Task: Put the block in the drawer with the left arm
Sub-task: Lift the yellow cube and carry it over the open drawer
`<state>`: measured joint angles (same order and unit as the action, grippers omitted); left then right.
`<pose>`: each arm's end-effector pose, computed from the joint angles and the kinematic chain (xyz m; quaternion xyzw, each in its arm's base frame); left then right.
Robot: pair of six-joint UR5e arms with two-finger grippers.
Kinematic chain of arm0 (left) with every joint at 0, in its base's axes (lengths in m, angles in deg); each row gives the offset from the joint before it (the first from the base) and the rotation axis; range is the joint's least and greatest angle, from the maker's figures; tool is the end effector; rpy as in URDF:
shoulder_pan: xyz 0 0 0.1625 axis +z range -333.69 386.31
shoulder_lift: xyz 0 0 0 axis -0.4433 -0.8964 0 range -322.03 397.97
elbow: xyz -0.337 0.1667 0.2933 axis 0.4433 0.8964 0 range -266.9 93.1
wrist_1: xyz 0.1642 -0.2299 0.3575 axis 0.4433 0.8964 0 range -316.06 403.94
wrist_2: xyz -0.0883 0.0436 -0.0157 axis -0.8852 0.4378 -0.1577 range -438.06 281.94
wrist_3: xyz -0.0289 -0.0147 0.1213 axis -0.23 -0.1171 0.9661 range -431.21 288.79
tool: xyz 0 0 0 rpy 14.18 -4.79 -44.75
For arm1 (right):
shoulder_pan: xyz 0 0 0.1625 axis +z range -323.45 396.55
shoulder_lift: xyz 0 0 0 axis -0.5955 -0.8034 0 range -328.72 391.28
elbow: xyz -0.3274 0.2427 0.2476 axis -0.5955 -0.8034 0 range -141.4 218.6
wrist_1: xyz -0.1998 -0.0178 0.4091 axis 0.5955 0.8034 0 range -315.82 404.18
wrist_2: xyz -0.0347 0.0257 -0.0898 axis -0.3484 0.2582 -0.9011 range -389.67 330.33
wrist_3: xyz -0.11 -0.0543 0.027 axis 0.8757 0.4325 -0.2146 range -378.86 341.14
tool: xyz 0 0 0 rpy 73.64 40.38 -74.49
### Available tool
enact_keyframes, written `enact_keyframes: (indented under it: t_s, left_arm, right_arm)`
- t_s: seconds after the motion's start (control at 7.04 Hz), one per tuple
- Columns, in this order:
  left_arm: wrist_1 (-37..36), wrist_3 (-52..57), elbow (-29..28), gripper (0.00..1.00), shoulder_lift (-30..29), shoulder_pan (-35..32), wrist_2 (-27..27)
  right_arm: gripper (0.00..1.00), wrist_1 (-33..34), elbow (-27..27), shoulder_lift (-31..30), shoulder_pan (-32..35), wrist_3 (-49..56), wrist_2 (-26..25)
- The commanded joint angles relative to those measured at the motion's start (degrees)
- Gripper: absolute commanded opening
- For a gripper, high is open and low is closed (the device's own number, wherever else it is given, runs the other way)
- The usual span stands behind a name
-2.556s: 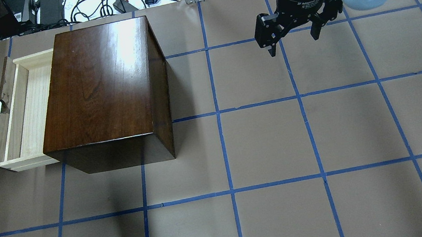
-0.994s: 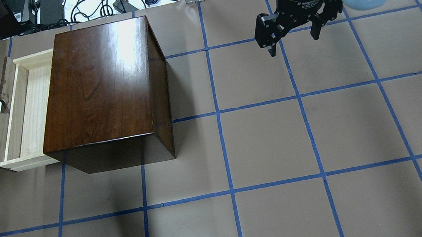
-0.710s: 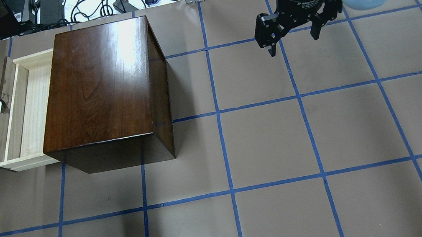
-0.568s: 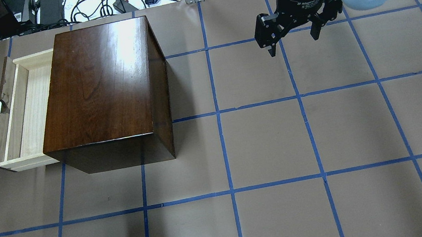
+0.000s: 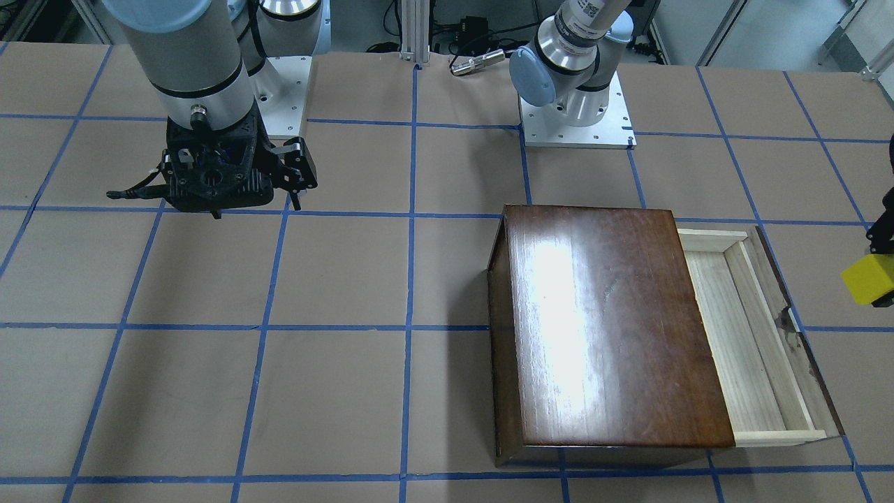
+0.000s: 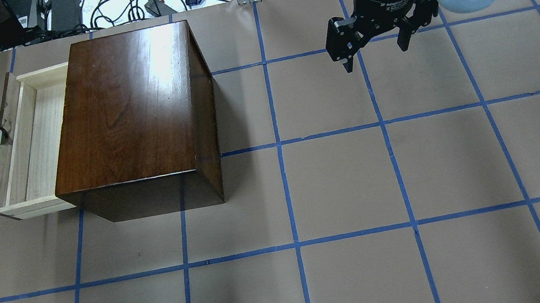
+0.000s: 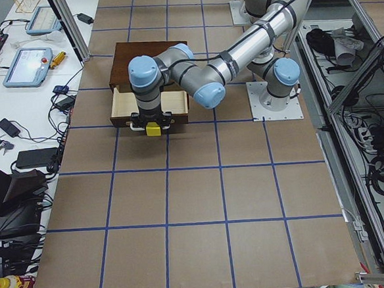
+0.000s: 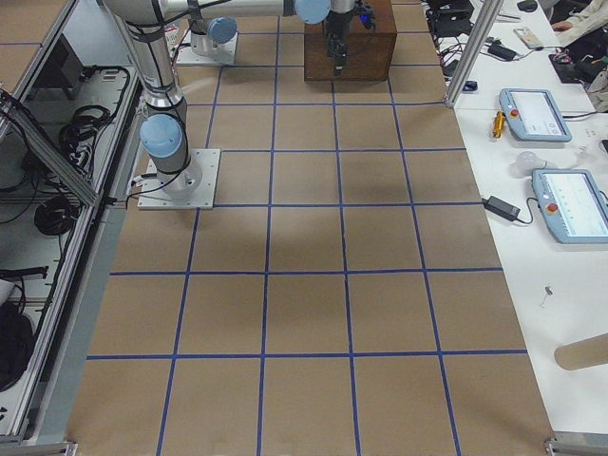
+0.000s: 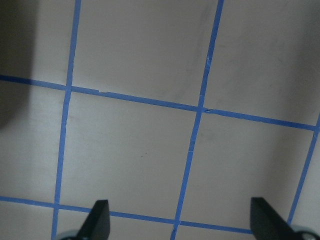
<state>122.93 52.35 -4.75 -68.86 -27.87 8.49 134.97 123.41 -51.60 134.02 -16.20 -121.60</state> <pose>0.2793 -0.6278 0.4292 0.6930 0.7201 -0.0328 0.0121 0.2049 -0.5698 0.4934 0.0885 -0.9959 -0.0092 0.0173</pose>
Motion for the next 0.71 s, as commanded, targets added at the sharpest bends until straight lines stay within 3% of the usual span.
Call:
enact_keyframes:
  t_s: [0.0, 0.57]
  left_arm:
    - [0.8, -8.0, 0.8, 0.0, 0.7, -7.3, -1.8]
    - [-2.3, -10.6, 6.4, 0.0, -3.5, -11.6, -2.8]
  right_arm:
    - [1.0, 0.0, 0.0, -0.1, 0.0, 0.0, 0.0]
    - [1.0, 0.0, 0.0, 0.0, 0.0, 0.0, 0.0]
